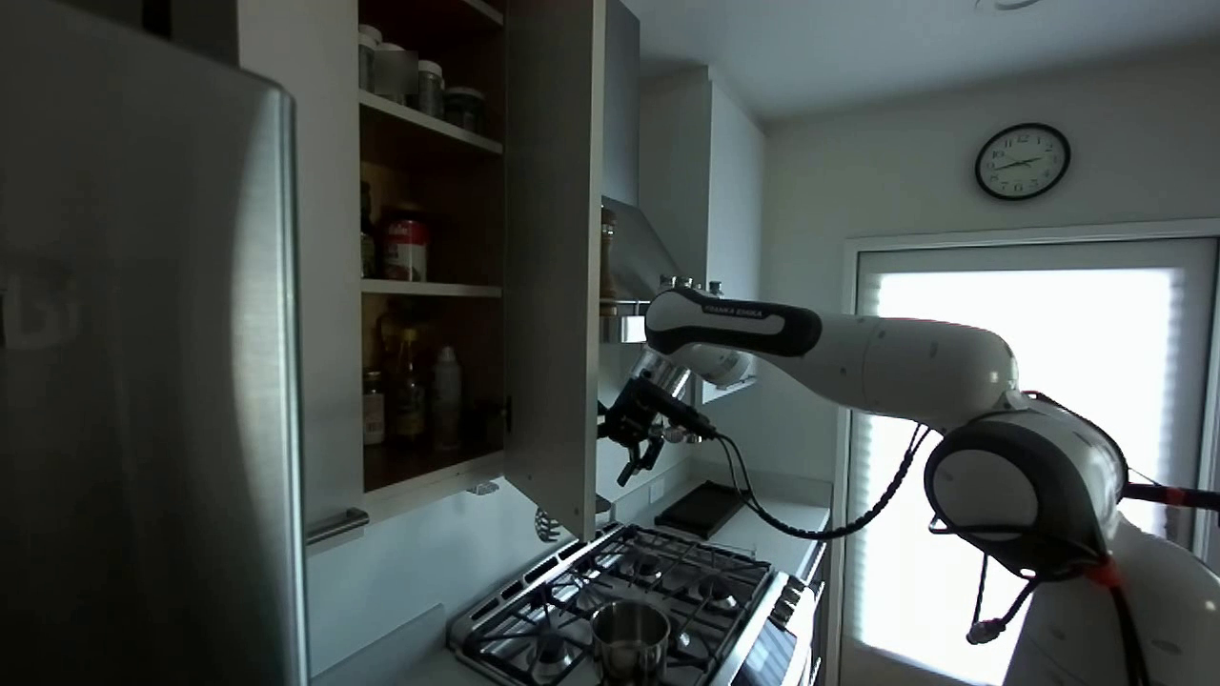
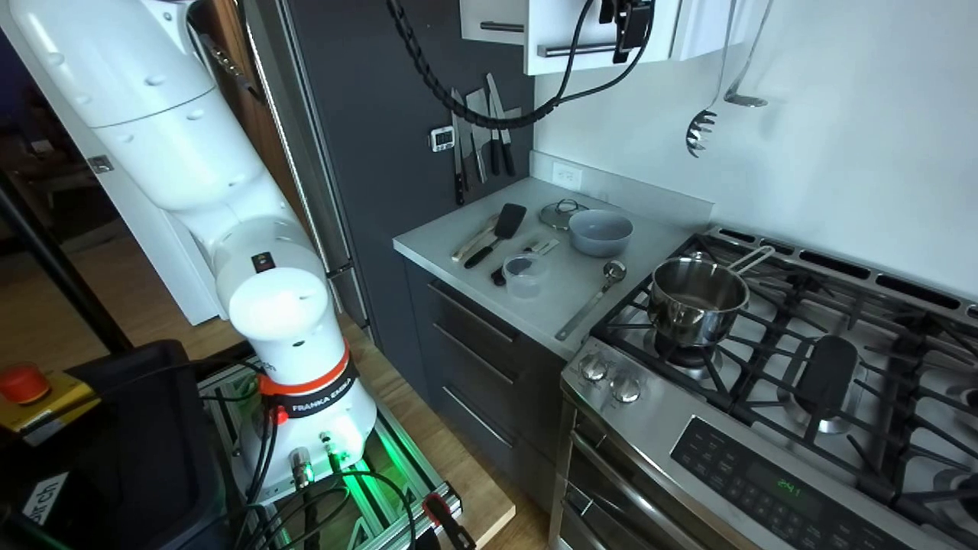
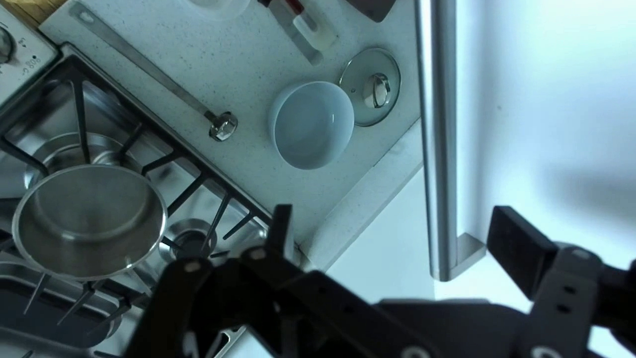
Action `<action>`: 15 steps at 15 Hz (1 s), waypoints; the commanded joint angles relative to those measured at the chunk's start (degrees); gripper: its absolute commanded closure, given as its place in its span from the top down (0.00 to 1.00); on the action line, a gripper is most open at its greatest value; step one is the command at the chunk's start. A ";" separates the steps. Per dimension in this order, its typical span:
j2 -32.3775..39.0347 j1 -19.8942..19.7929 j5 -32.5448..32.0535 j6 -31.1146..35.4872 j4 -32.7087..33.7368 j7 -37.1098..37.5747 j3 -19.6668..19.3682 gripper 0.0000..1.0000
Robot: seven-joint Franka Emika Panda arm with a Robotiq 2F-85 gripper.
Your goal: Open the right door of the upper cabinet then put the clear container in the cabinet and close the cabinet door.
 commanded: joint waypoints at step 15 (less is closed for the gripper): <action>-9.75 -1.01 4.17 3.57 -15.87 -11.89 -2.46 1.00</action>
